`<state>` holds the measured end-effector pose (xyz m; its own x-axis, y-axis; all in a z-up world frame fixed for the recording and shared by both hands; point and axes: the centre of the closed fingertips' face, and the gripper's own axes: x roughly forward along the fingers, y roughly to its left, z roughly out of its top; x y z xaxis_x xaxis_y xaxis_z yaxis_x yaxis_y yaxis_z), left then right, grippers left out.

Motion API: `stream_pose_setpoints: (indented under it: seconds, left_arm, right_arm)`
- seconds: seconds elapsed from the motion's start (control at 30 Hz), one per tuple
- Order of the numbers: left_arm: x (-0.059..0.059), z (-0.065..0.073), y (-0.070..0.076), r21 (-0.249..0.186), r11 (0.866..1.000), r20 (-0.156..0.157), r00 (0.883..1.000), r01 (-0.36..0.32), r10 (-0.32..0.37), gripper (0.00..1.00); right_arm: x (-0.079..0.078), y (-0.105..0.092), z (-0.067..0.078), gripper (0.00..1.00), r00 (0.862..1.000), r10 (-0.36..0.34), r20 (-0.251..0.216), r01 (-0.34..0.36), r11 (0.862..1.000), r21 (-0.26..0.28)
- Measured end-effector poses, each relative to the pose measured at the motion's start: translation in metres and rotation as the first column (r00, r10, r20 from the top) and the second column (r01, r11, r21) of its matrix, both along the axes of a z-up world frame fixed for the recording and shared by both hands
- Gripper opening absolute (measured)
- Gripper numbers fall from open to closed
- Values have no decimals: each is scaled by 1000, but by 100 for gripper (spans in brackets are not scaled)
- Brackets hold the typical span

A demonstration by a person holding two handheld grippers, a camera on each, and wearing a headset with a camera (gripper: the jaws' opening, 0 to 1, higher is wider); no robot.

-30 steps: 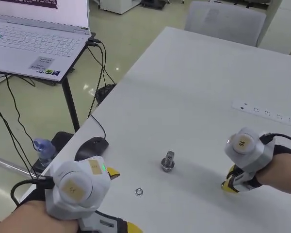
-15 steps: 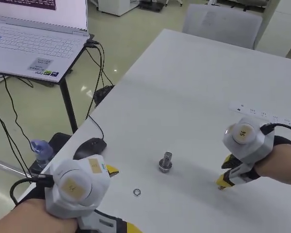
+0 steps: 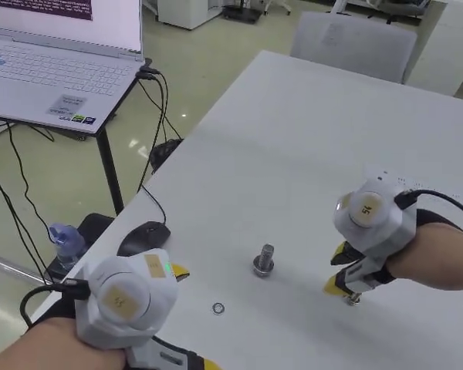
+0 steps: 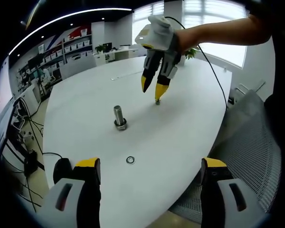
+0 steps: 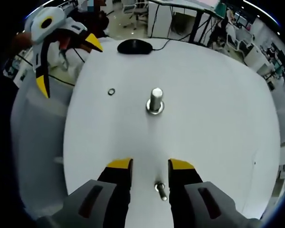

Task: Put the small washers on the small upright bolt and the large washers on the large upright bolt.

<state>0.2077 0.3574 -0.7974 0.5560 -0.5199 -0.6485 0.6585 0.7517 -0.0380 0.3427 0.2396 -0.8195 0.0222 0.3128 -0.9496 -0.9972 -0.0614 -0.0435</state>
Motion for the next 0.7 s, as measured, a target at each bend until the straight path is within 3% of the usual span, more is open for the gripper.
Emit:
stream_pose_setpoints:
  seconds: [0.57,0.7]
  left_arm:
    - [0,1,2,1,1000,21,1000,-14,14,88]
    - [-1,-1,3,4,1000,17,1000,-18,18,88]
  right_arm:
    - [-53,51,-1,31,989,146,-37,-145,989,24]
    - [-65,73,-2,31,983,181,-44,-179,983,46]
